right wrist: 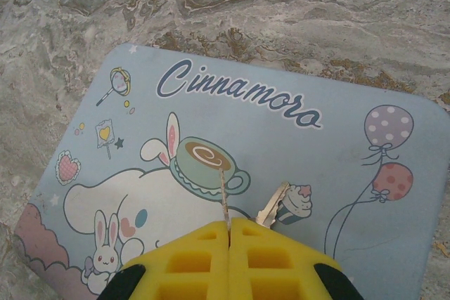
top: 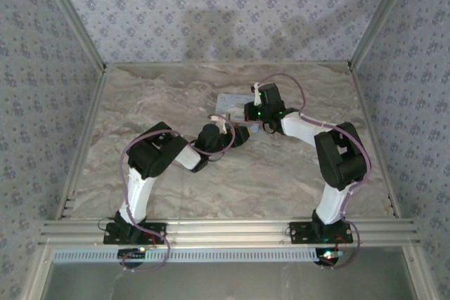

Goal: Unlock a padlock with a key

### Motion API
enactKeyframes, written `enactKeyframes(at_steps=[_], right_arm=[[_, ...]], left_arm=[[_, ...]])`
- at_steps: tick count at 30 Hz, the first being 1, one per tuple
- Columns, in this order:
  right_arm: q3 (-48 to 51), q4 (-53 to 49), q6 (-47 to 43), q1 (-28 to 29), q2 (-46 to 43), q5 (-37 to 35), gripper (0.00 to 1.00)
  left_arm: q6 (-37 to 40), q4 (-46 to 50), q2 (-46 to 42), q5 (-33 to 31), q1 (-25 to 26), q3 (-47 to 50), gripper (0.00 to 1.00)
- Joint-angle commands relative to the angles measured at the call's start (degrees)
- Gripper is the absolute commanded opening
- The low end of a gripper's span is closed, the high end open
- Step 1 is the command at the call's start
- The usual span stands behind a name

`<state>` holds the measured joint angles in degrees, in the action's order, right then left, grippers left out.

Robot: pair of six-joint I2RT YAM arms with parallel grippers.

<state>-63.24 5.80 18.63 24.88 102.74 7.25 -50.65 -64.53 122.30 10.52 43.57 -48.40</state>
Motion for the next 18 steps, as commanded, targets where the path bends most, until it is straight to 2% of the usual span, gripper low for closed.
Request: enactKeyframes(at_steps=[1,7,10,18], right_arm=[[1.1,-2.76,0.88,-0.34,-0.51,-1.0,0.0],[1.37,-2.73,0.97,-0.32,-0.69,-1.01,0.0],[1.54,-2.6,0.97,-0.3,-0.88,-1.0,0.0],[1.78,-2.43,1.05,-0.45,-0.98,-1.01,0.0]], left_arm=[[-1.44,17.77,6.67,0.67,1.33,1.83,0.62],[-2.03,17.35,6.37,-1.5,1.84,1.8,0.62],[-2.69,17.07,6.35,-2.21,1.6,2.61,0.59],[-4.45,16.37,7.04,-2.2,1.07,3.62,0.41]])
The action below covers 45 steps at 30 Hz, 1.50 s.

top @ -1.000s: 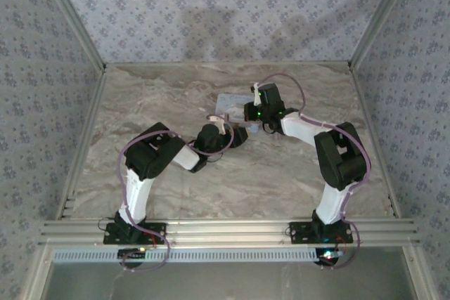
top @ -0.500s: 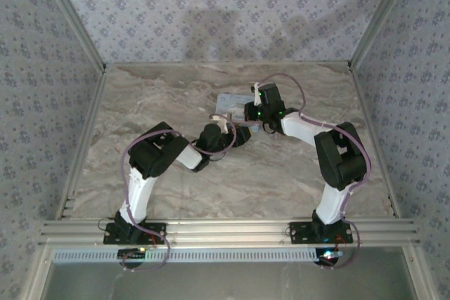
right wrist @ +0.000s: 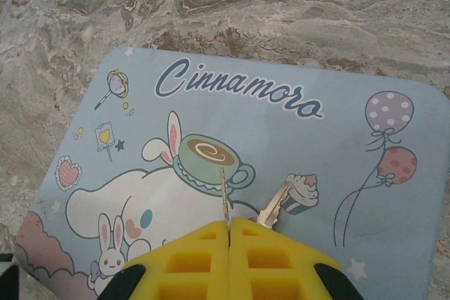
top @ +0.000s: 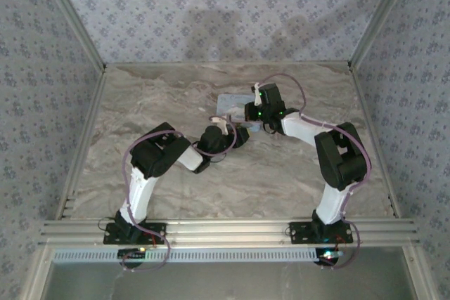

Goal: Unlock a padlock with a key

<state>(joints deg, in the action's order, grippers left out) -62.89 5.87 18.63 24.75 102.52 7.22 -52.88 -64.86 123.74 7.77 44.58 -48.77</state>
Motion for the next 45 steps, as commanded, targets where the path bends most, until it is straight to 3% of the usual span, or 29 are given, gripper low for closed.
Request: enactKeyframes(at_steps=[1,7,16,19,22,26,35,45], right_arm=[[1.54,-2.4,1.05,-0.26,-0.83,-1.04,0.0],[1.72,-2.27,1.14,-0.26,-0.94,-1.04,0.0],[1.89,-2.24,1.14,-0.24,-1.07,-1.02,0.0],[1.99,-2.22,1.14,-0.25,-1.09,-0.94,0.0],[2.07,-2.16,1.12,-0.25,-1.08,-0.98,0.0],[2.08,-2.08,1.14,-0.3,-1.18,-0.87,0.0],[2.23,-2.23,1.05,-0.46,-1.59,-1.14,0.0],[2.64,-2.3,0.97,-0.78,-2.44,-0.16,0.0]], left_arm=[[-2.3,16.62,5.55,0.58,-0.02,4.19,0.4],[-1.88,17.43,5.3,1.71,-0.88,4.67,0.25],[-1.86,18.62,5.19,4.0,-2.38,4.21,0.12],[-1.96,19.58,5.24,5.34,-2.99,3.83,0.14],[-2.23,20.68,5.28,6.55,-3.33,3.29,0.25],[-1.96,22.17,4.95,7.24,-3.51,2.61,0.32],[-1.3,24.42,5.1,7.91,-3.71,0.51,0.24],[-1.75,25.66,4.93,9.07,-3.89,-0.18,0.07]])
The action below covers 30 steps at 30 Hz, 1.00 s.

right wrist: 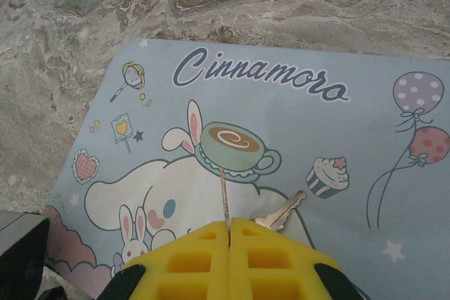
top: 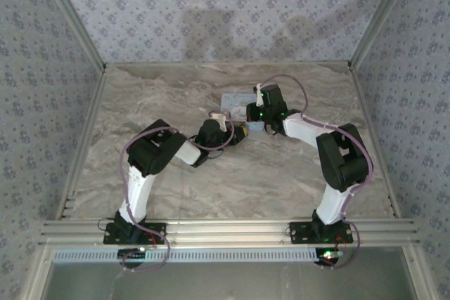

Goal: Unlock a padlock with a key

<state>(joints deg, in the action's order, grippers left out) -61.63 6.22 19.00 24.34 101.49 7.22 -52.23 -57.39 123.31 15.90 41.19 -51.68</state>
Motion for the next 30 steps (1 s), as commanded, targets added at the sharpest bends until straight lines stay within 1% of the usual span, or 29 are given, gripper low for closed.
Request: enactKeyframes(at_steps=[1,6,14,17,22,26,29,30], right_arm=[[1.4,-2.73,0.59,-0.35,-1.73,0.33,0.0],[1.7,-3.53,0.27,-0.69,-4.98,3.18,0.0],[8.08,-2.7,2.75,-3.26,-17.6,8.05,0.0],[13.01,-0.7,5.66,-6.24,-23.47,12.3,0.0],[22.45,4.67,10.74,-12.11,-32.75,21.57,0.0],[28.94,9.59,14.34,-15.05,-36.08,27.87,0.0],[32.84,13.75,16.59,-15.87,-36.6,29.68,0.0],[34.38,15.43,18.69,-15.87,-36.37,30.24,0.0]], left_arm=[[-2.82,18.16,5.21,1.22,-0.5,2.74,0.06],[-4.68,18.44,3.81,2.31,-0.8,2.9,0.03],[-9.04,17.76,1.95,5.12,-1.2,2.68,0.03],[-9.69,18.39,1.04,6.01,-1.29,2.17,0.03],[-11.85,17.35,-0.26,6.87,-1.63,2.22,0.03],[-13.51,16.06,-0.82,7.56,-1.9,1.91,0.04],[-13.65,16.48,-1.48,7.56,-1.9,1.42,0.04],[-14.03,15.98,-1.56,7.8,-1.99,1.32,0.03]])
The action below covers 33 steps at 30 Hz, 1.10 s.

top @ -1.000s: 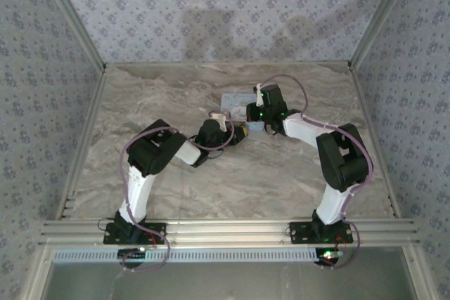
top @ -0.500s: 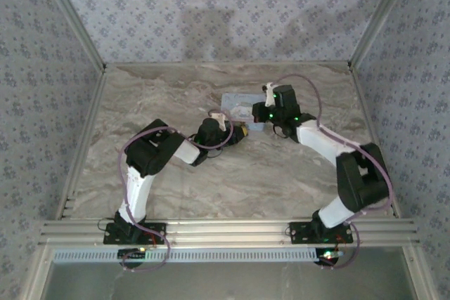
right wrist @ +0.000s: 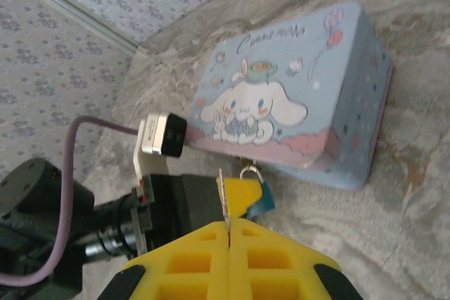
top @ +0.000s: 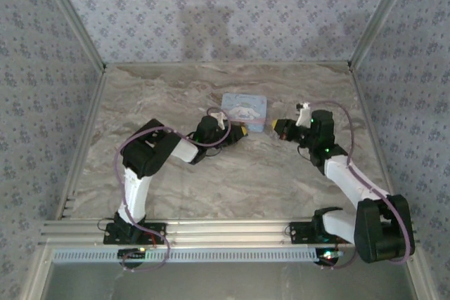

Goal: Unlock a padlock with a key

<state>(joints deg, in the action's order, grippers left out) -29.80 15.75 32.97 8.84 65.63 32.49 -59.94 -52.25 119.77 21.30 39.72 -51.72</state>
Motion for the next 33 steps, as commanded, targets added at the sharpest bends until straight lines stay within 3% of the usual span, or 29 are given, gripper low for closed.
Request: enactKeyframes(at_steps=[1,9,33], right_arm=[[3.81,7.55,5.93,-0.13,-0.21,5.35,0.0],[9.91,18.34,11.07,2.73,4.16,4.68,0.0],[7.77,50.69,26.39,10.49,36.56,2.23,0.0]], left_arm=[[-6.91,10.43,1.94,2.75,-0.53,1.2,0.03],[-9.67,7.86,1.27,4.19,-1.14,1.19,0.03],[-15.04,-0.27,1.59,6.88,-1.59,2.42,0.04]])
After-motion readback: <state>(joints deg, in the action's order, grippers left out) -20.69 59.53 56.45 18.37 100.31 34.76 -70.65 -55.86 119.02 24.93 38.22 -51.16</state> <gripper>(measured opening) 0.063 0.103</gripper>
